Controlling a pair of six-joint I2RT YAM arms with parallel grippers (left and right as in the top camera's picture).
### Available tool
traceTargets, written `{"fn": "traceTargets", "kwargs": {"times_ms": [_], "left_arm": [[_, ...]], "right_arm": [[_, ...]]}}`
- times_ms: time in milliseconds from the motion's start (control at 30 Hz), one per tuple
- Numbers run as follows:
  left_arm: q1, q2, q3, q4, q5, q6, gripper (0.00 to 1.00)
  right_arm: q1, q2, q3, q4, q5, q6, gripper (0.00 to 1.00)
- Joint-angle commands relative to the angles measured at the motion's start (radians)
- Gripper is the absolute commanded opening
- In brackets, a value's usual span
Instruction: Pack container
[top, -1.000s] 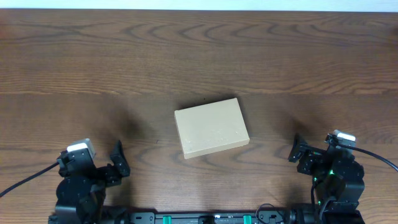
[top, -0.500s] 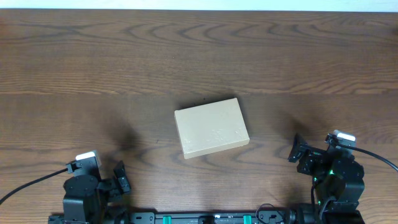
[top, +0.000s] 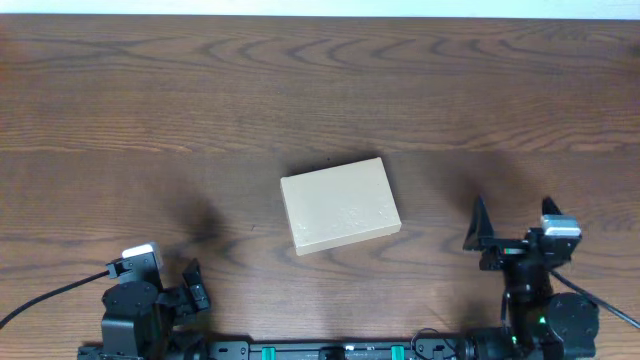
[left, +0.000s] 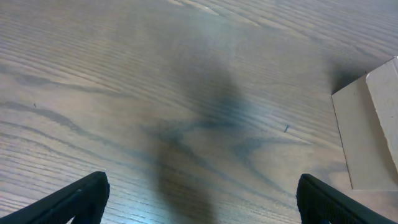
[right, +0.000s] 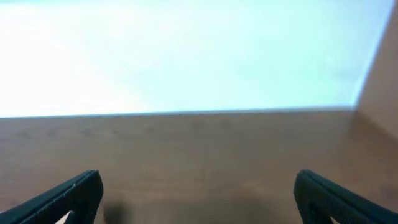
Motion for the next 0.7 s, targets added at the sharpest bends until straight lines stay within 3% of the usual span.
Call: {"fn": "traceTargets", "kwargs": {"times_ms": [0,333,667], "left_arm": [[-0.003,-0.006,-0.003,-0.004,-0.01,-0.001,0.95],[-0.003,-0.006,-0.003,-0.004,-0.01,-0.001,0.95],[-0.003,-0.006,-0.003,-0.004,-0.01,-0.001,0.95]], "right_arm": [[0.023,-0.005,-0.1,0.092,-0.022,-0.076,0.99],[0.038,-0.067,-0.328,0.356,-0.014,-0.077,0.99],[0.039,-0.111,-0.397,0.38,-0.024,-0.074,0.99]]}}
